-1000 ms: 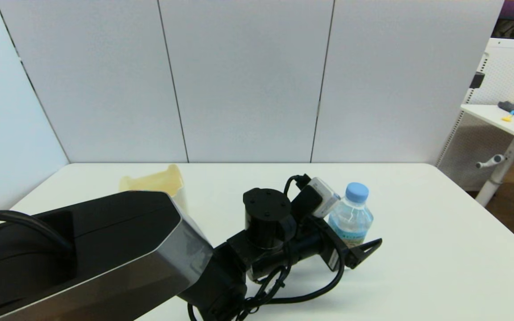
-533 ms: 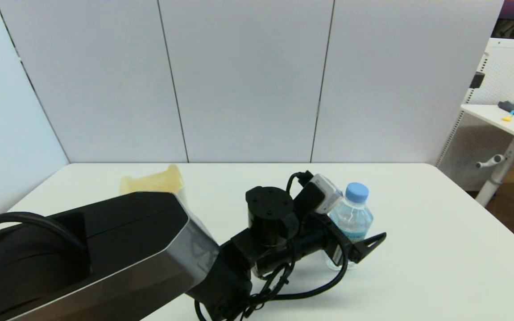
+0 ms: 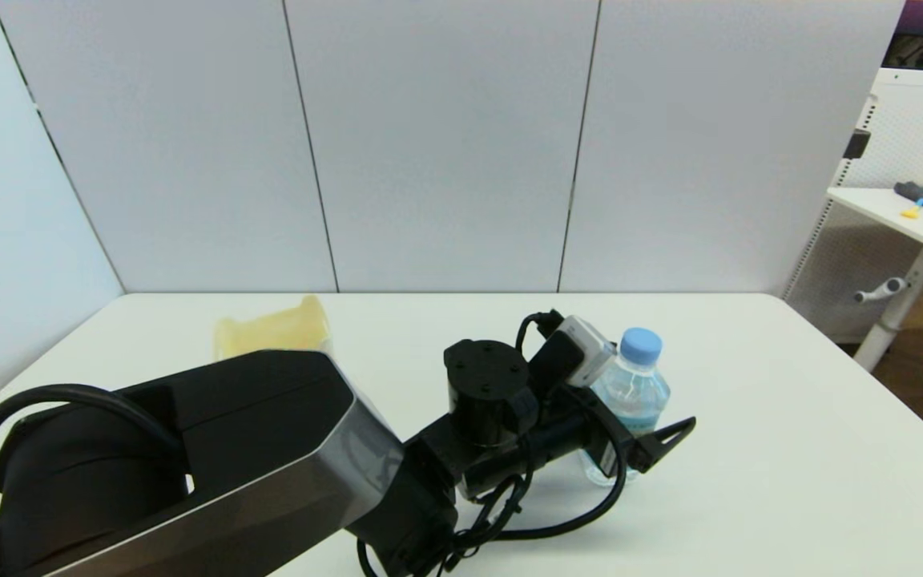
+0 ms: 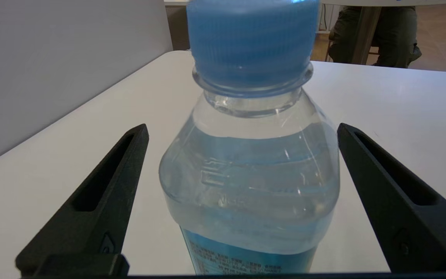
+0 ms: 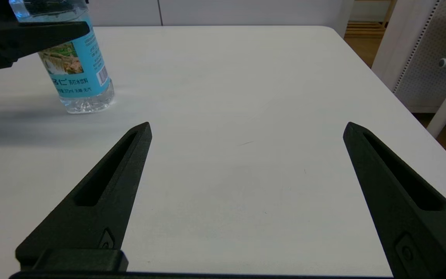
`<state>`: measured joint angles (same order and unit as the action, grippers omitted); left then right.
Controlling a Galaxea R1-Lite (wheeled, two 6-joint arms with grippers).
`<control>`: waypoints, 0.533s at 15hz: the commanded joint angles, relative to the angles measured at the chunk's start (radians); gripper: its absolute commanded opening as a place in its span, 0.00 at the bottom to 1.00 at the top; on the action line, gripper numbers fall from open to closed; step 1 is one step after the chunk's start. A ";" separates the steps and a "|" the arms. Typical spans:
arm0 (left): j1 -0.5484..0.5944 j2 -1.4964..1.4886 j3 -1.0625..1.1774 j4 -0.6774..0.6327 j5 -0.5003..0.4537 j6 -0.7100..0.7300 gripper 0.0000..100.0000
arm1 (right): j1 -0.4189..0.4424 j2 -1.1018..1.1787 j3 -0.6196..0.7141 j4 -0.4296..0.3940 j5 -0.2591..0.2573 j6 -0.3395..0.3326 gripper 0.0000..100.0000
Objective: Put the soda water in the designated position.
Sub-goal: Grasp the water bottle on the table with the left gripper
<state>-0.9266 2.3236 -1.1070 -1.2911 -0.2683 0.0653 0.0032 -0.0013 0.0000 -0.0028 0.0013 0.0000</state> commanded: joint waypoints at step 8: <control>-0.001 0.010 -0.007 -0.007 -0.002 0.005 0.00 | 0.000 0.001 0.000 0.000 0.000 -0.002 1.00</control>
<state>-0.9279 2.3343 -1.1147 -1.2902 -0.2687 0.0700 0.0032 -0.0013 0.0000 -0.0028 0.0013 0.0000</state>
